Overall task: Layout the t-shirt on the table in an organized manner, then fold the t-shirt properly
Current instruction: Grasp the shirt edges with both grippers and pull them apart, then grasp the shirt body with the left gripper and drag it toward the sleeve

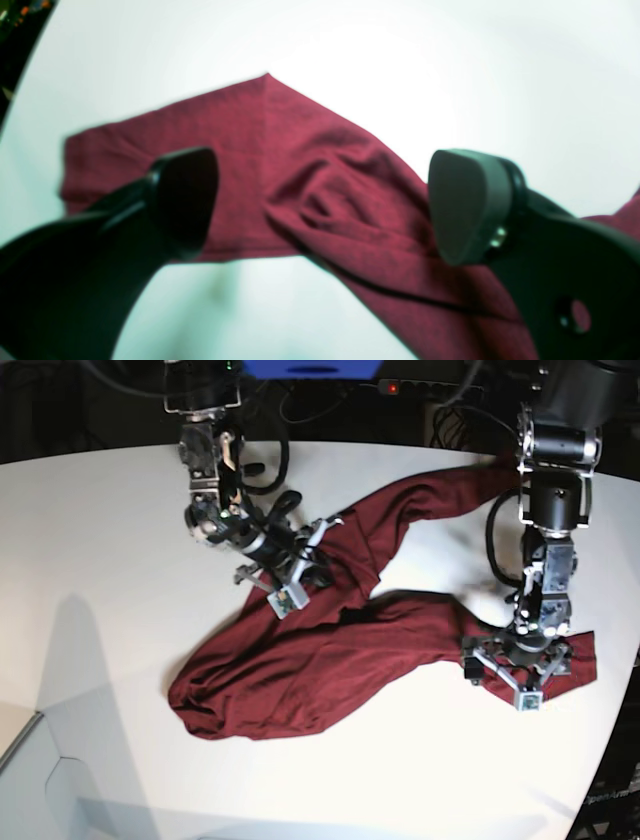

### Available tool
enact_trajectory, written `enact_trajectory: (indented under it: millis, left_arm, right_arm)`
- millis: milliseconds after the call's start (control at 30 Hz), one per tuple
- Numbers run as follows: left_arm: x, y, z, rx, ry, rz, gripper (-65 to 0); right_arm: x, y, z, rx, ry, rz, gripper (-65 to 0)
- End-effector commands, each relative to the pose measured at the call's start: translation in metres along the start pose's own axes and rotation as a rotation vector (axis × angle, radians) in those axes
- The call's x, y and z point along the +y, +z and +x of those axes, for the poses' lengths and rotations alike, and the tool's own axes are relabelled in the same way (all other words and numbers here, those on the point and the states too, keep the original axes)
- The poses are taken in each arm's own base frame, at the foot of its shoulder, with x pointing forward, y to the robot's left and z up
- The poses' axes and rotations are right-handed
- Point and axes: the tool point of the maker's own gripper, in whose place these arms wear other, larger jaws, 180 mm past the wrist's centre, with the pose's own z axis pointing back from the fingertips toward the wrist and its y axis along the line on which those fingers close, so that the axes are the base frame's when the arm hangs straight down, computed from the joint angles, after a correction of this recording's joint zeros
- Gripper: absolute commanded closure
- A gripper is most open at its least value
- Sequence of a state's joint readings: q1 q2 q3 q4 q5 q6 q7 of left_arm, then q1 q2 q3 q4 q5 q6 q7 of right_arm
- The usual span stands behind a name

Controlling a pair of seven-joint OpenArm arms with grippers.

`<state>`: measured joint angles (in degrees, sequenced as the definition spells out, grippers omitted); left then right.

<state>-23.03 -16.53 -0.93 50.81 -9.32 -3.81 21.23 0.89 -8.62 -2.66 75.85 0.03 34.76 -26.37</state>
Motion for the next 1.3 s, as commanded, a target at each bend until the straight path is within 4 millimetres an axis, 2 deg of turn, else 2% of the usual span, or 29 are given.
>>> enact_trajectory:
  millis: [0, 67, 133, 200, 300, 400, 467, 567, 633, 700, 800, 900, 1000, 1100, 1167, 1267]
  left_arm:
    - [0.01, -0.003, 0.02, -0.033, 0.004, 0.018, -65.0]
    - [0.011, -0.014, 0.016, 0.01, 0.001, 0.024, -65.0]
    - [0.015, -0.022, 0.008, 0.028, -0.03, 0.032, -65.0]
    - [0.016, -0.026, 0.006, -0.003, -0.074, 0.032, -65.0]
    - [0.035, -0.026, -0.004, -0.014, -0.135, 0.057, -65.0]
    - [0.048, -0.025, -0.015, 0.011, -0.142, 0.077, -65.0]
    - [0.051, -0.023, -0.005, -0.011, -0.147, 0.081, -65.0]
    - [0.066, -0.019, 0.011, -0.047, -0.154, 0.107, -65.0]
    - [0.066, -0.017, 0.022, -0.074, -0.159, 0.105, -65.0]
    - [0.061, -0.014, 0.042, -0.123, -0.166, 0.096, -65.0]
    - [0.063, -0.002, 0.083, -0.229, -0.172, 0.098, -65.0]
    - [0.064, 0.013, 0.118, -0.334, -0.125, 0.104, -65.0]
    - [0.07, 0.028, 0.119, -0.342, -0.054, 0.113, -65.0]
    - [0.047, 0.04, 0.113, -0.326, 0.027, 0.077, -65.0]
    - [0.028, 0.049, 0.098, -0.29, 0.054, 0.046, -65.0]
    - [-0.023, 0.066, 0.073, -0.243, 0.083, -0.044, -65.0]
  right_arm:
    - [0.001, -0.003, 0.017, -0.05, 0.001, 0.015, 0.0]
    - [0.0, -0.008, 0.007, -0.023, -0.016, 0.019, 0.0]
    - [-0.008, -0.002, 0.001, -0.014, -0.029, -0.004, 0.0]
    - [-0.017, 0.009, -0.015, 0.0, -0.057, -0.037, 0.0]
    - [-0.046, 0.042, -0.039, 0.021, -0.071, -0.131, 0.0]
    - [-0.06, 0.064, -0.052, 0.035, -0.068, -0.185, 0.0]
    - [-0.072, 0.079, -0.061, 0.053, -0.057, -0.22, 0.0]
    - [-0.084, 0.097, -0.079, 0.085, -0.07, -0.262, 0.0]
    - [-0.098, 0.106, -0.082, 0.086, -0.08, -0.299, 0.0]
    - [-0.115, 0.12, -0.085, 0.085, -0.095, -0.35, 0.0]
    - [-0.149, 0.143, -0.077, 0.041, -0.136, -0.456, 0.0]
    - [-0.166, 0.162, -0.065, 0.0, -0.135, -0.521, 0.0]
    - [-0.171, 0.175, -0.046, -0.042, -0.101, -0.556, 0.0]
    - [-0.173, 0.183, -0.021, -0.094, -0.054, -0.578, 0.0]
    - [-0.168, 0.184, -0.009, -0.127, -0.043, -0.58, 0.0]
    - [-0.153, 0.18, 0.01, -0.182, -0.038, -0.569, 0.0]
